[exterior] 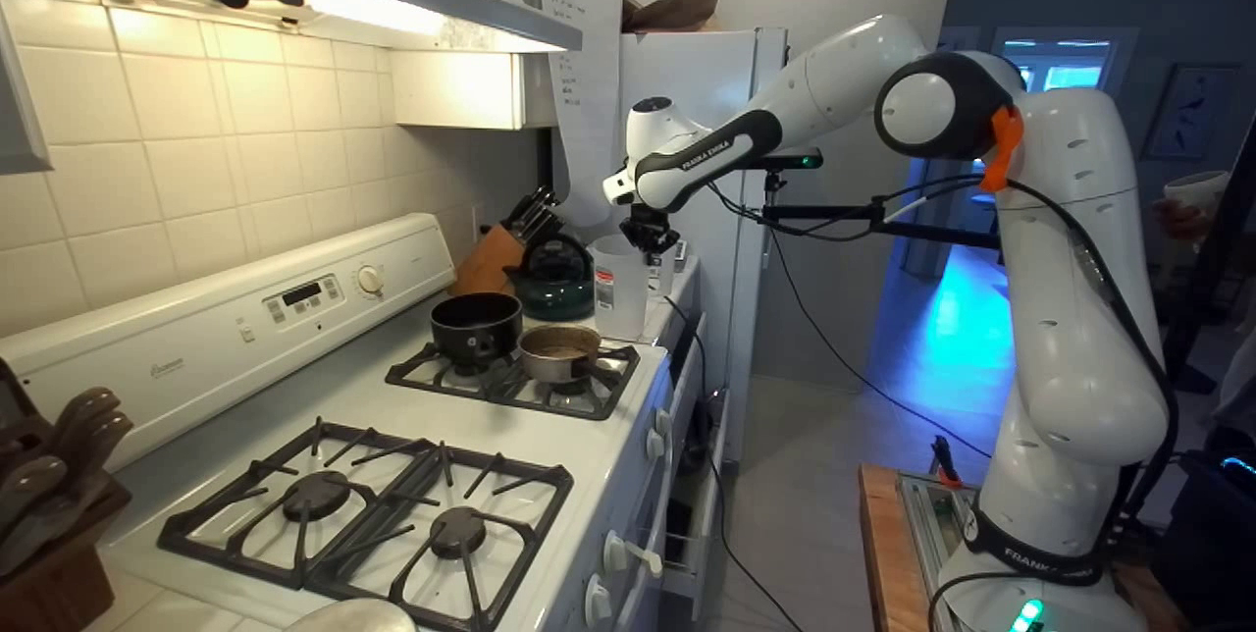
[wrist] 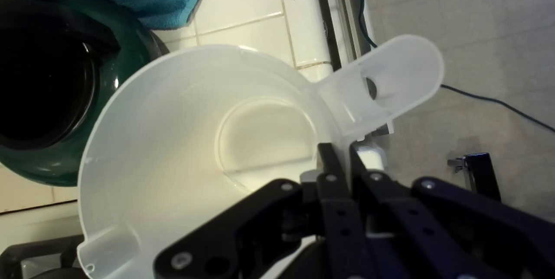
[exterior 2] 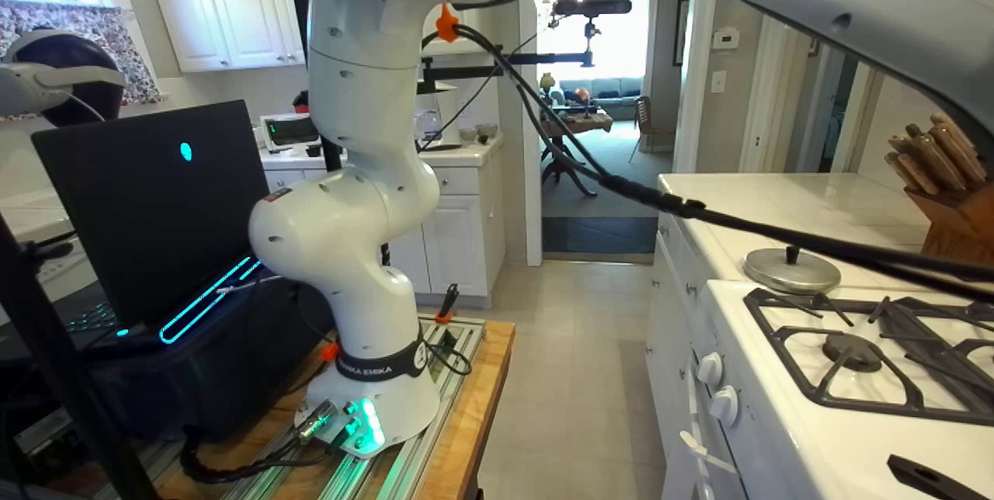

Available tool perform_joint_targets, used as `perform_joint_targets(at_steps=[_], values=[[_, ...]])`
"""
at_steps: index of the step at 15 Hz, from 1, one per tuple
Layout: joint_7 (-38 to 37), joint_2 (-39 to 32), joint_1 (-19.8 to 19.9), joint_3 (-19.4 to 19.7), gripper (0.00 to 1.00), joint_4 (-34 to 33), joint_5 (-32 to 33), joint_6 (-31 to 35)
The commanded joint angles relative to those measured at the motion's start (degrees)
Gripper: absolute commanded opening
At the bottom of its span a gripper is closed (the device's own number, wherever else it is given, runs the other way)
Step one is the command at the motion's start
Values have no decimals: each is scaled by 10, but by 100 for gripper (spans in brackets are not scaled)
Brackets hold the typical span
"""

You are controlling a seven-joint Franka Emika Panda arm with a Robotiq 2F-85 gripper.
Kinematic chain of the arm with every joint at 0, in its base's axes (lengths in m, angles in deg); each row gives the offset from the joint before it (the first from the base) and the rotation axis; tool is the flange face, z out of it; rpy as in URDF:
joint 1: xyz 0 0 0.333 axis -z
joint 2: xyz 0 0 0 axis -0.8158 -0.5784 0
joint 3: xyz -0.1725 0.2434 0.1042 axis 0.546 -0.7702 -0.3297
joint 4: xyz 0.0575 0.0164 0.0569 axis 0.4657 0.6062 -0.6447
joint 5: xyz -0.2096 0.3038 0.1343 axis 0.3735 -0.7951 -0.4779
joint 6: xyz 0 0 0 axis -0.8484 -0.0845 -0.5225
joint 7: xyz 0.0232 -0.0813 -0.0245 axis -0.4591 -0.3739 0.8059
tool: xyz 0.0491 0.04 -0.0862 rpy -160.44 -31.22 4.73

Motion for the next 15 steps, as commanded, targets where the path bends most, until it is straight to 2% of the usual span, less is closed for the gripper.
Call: perform_joint_targets(at_steps=[1, 15], values=[[33, -28, 8, -4, 1, -48, -23, -15], [45, -91, 28, -10, 1, -123, -32, -32]])
